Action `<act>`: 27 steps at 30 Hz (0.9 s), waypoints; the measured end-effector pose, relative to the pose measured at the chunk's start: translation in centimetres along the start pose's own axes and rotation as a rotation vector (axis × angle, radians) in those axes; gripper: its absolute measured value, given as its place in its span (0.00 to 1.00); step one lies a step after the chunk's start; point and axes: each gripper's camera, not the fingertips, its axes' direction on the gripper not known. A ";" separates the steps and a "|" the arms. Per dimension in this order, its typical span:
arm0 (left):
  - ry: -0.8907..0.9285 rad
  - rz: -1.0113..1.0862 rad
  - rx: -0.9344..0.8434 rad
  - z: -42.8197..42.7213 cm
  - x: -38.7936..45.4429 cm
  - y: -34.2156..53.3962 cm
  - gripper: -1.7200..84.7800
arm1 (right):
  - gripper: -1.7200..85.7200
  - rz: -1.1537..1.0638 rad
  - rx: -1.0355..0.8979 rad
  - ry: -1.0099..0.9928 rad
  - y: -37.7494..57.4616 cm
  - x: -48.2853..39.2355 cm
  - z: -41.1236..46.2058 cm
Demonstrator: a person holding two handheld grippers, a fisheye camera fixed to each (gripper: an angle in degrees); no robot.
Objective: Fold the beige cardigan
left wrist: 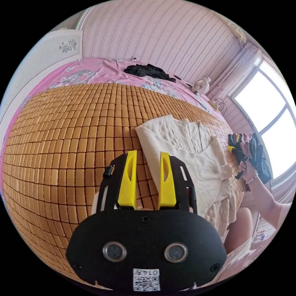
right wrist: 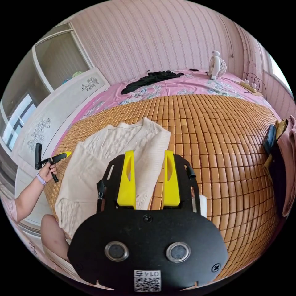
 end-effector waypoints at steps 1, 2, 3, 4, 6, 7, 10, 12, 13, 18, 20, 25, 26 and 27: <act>0.043 -0.048 -0.005 1.1 -0.5 -0.9 0.15 | 0.17 0.043 -0.018 0.005 -1.1 0.7 1.3; 0.063 -0.069 -0.025 2.3 -0.7 -1.6 0.15 | 0.17 0.061 -0.027 0.009 -1.7 1.0 2.0; 0.060 -0.073 -0.040 2.9 -0.7 -1.9 0.15 | 0.16 0.097 -0.051 0.005 -2.6 1.6 3.1; 0.048 -0.073 -0.070 4.0 -0.5 -2.5 0.15 | 0.14 0.122 -0.075 -0.017 -3.4 1.9 4.0; 0.056 -0.093 -0.100 5.2 -0.4 -3.1 0.12 | 0.10 0.152 -0.109 -0.074 -4.2 2.1 4.7; 0.046 -0.120 -0.096 5.4 -0.5 -3.3 0.10 | 0.08 0.158 -0.132 -0.109 -4.5 1.9 4.9; 0.118 -0.145 -0.139 5.7 -1.1 -3.6 0.06 | 0.05 0.088 -0.068 -0.142 -4.2 0.4 2.7; 0.177 -0.148 -0.082 4.3 -1.3 -3.4 0.06 | 0.04 0.033 0.026 -0.212 -3.4 -0.5 -0.4; 0.220 -0.113 -0.025 2.8 -0.8 -3.1 0.06 | 0.04 0.000 0.081 -0.277 -2.5 -1.0 -2.8; 0.271 0.248 0.065 -5.0 3.5 1.1 0.05 | 0.03 -0.272 0.139 -0.433 4.8 -3.8 -12.6; 0.282 0.334 0.039 -8.4 4.3 6.0 0.06 | 0.03 -0.399 0.050 -0.435 8.7 -5.3 -15.0; 0.232 0.224 -0.068 -12.0 2.8 16.8 0.05 | 0.03 -0.418 -0.326 -0.169 18.4 -7.1 -15.1; 0.217 0.173 -0.080 -12.8 2.4 18.8 0.05 | 0.02 -0.400 -0.338 -0.145 18.8 -7.1 -15.1; 0.212 0.147 -0.081 -13.1 2.3 19.6 0.05 | 0.02 -0.364 -0.348 -0.110 19.2 -7.3 -15.0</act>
